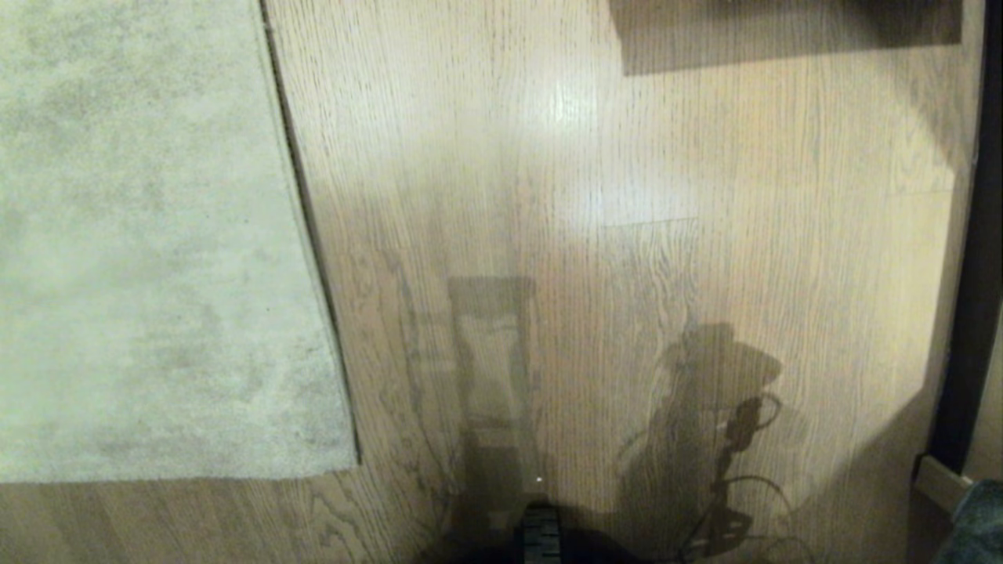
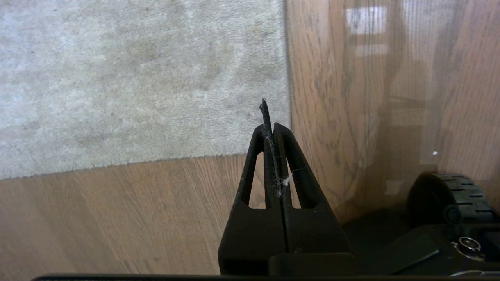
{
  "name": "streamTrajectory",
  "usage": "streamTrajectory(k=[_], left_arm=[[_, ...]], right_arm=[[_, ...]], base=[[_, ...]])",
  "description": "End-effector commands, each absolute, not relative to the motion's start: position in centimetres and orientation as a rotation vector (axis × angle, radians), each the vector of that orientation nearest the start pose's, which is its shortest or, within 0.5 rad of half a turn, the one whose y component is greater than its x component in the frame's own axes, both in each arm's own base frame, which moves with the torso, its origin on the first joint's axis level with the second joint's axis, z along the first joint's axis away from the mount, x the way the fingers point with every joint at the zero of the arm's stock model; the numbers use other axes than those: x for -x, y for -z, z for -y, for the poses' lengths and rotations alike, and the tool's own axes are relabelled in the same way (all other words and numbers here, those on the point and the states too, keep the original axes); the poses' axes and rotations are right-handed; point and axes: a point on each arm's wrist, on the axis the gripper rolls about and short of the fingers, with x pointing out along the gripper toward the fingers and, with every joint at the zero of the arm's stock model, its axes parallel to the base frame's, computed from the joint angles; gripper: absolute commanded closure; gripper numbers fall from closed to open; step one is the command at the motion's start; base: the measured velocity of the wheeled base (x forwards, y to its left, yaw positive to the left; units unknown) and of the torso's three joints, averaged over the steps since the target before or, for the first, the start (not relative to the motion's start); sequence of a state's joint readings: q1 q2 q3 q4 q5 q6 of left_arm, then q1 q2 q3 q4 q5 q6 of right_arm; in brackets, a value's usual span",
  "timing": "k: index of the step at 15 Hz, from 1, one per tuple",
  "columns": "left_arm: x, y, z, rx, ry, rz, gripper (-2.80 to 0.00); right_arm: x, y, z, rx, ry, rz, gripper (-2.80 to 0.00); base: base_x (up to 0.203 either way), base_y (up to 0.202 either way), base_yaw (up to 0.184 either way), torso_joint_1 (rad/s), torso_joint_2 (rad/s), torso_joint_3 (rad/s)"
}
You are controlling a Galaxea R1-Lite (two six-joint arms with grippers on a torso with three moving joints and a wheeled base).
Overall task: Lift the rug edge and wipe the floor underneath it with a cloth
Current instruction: Put down the rag
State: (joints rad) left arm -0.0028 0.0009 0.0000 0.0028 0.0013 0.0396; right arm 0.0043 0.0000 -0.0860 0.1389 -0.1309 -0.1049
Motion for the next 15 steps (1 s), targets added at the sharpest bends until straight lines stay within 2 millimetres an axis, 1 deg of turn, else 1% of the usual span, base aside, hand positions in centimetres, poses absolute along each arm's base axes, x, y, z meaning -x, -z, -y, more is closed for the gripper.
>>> streamTrajectory(k=[1,8,10,11,13,15], left_arm=[[2.3,-7.5,0.0,-0.04,0.002,-0.005,0.0],[2.3,-7.5,0.0,-0.04,0.002,-0.005,0.0],[2.3,-7.5,0.0,-0.04,0.002,-0.005,0.0],[2.3,-7.5,0.0,-0.04,0.002,-0.005,0.0],[2.3,-7.5,0.0,-0.04,0.002,-0.005,0.0],[2.3,-7.5,0.0,-0.04,0.002,-0.005,0.0]], right_arm=[[3.0,-8.5,0.3,0.109,0.124,-0.06,0.0],[3.0,-8.4,0.3,0.117,0.132,-0.061,0.0],[3.0,-8.5,0.3,0.167,0.123,-0.062,0.0],[3.1,-8.6,0.2,0.197,0.085,-0.054,0.0],[3.0,-9.5,0.0,0.241,-0.017,-0.043,0.0],[2.3,-10.9,-0.1,0.265,-0.052,-0.074,0.0]], base=[[0.0,0.0,0.0,0.0,0.0,0.0],[0.0,0.0,0.0,0.0,0.0,0.0],[0.0,0.0,0.0,0.0,0.0,0.0],[0.0,0.0,0.0,0.0,0.0,0.0],[0.0,0.0,0.0,0.0,0.0,0.0],[0.0,0.0,0.0,0.0,0.0,0.0]])
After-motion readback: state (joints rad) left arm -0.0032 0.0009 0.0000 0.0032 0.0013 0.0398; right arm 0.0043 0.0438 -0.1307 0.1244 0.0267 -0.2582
